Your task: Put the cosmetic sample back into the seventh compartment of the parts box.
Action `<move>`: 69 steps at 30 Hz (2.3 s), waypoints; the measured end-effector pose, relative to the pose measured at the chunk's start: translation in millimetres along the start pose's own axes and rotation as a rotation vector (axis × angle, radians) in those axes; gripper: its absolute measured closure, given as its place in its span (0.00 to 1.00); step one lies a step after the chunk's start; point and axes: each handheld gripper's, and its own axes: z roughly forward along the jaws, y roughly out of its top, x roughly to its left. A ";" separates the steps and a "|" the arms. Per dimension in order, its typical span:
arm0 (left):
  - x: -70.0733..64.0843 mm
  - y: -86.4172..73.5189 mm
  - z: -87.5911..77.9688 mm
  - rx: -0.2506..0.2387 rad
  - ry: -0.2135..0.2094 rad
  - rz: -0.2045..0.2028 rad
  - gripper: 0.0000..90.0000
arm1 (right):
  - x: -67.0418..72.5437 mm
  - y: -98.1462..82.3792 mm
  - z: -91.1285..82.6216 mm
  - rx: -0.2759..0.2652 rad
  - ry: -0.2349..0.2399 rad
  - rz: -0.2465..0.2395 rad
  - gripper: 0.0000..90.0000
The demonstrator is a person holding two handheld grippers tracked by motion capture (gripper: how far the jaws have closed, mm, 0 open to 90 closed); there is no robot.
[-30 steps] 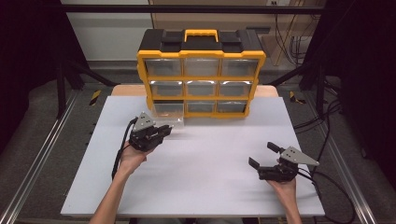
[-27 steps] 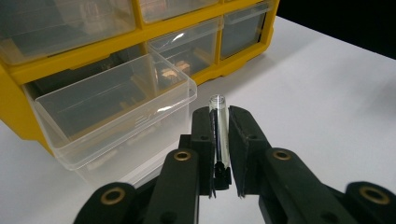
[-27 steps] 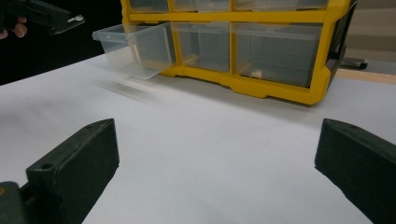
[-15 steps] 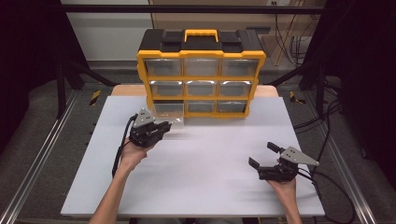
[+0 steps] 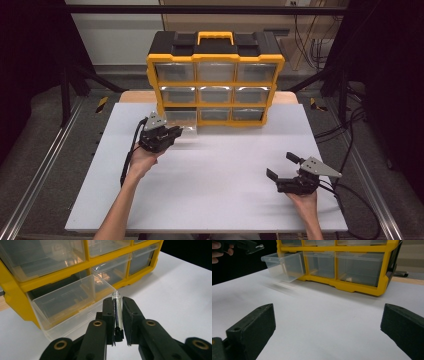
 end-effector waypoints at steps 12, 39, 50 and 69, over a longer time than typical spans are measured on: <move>5.9 7.5 5.6 0.004 0.014 -0.004 0.89 | -0.1 -0.1 0.3 0.000 0.000 -0.002 0.01; 22.6 19.1 17.4 0.023 0.048 -0.007 0.89 | -0.3 0.0 0.0 0.001 0.000 -0.003 0.01; 31.3 19.1 23.9 0.034 0.065 -0.021 0.89 | -0.8 -0.2 0.4 0.002 -0.002 -0.009 0.01; 41.1 20.9 36.7 0.049 0.079 -0.013 0.89 | -1.0 -0.1 0.2 0.003 -0.004 -0.010 0.01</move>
